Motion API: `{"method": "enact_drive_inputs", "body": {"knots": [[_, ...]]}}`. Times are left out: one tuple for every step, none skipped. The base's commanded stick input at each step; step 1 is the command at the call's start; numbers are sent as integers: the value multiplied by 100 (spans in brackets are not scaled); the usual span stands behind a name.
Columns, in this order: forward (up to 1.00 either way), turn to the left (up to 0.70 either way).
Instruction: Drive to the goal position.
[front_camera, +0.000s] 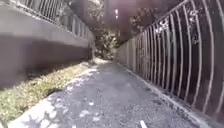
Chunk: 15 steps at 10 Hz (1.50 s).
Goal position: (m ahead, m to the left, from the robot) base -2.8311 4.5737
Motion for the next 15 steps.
{"method": "enact_drive_inputs", "body": {"knots": [[50, 0], [50, 0], [50, 0], [50, 0], [50, 0], [50, 0], [50, 0], [50, 0], [50, 0], [50, 0], [50, 0], [50, 0], [50, 0], [50, 0], [50, 0]]}}
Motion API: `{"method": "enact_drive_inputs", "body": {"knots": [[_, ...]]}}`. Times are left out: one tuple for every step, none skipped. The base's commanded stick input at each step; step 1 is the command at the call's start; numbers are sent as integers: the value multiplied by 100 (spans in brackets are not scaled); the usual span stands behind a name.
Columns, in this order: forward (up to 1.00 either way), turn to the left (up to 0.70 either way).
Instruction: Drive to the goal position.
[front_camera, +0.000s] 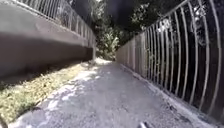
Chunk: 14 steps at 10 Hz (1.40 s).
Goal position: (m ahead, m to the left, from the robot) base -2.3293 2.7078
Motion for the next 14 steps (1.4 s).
{"method": "enact_drive_inputs", "body": {"knots": [[50, 0], [50, 0], [50, 0], [50, 0], [50, 0], [50, 0], [50, 0], [50, 0], [50, 0], [50, 0], [50, 0], [50, 0], [50, 0], [50, 0]]}}
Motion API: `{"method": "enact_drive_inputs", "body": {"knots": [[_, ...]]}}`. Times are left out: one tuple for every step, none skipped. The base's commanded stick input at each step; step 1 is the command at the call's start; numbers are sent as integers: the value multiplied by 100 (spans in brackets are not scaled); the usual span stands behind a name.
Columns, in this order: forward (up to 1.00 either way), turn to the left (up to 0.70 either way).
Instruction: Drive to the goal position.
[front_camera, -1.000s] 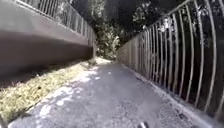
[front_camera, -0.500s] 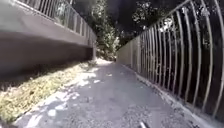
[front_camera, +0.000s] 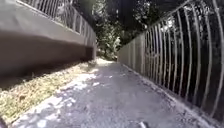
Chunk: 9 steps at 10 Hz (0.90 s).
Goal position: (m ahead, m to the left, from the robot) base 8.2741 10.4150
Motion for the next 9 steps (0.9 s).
{"method": "enact_drive_inputs", "body": {"knots": [[50, 0], [50, 0], [50, 0], [50, 0], [50, 0], [50, 0], [50, 0], [50, 0], [50, 0]]}}
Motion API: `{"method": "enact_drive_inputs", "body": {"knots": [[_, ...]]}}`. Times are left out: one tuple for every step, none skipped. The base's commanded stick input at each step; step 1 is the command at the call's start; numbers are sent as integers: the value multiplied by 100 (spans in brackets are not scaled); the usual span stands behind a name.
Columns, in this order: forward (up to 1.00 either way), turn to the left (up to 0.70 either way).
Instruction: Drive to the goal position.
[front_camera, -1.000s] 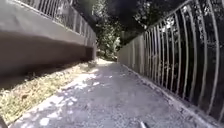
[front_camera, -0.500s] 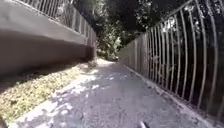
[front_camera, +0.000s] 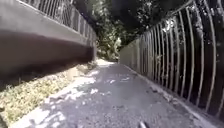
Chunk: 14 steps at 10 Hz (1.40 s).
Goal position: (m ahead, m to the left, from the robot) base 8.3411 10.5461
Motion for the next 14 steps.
{"method": "enact_drive_inputs", "body": {"knots": [[50, 0], [50, 0], [50, 0], [50, 0], [50, 0], [50, 0], [50, 0], [50, 0], [50, 0], [50, 0], [50, 0], [50, 0], [50, 0], [50, 0]]}}
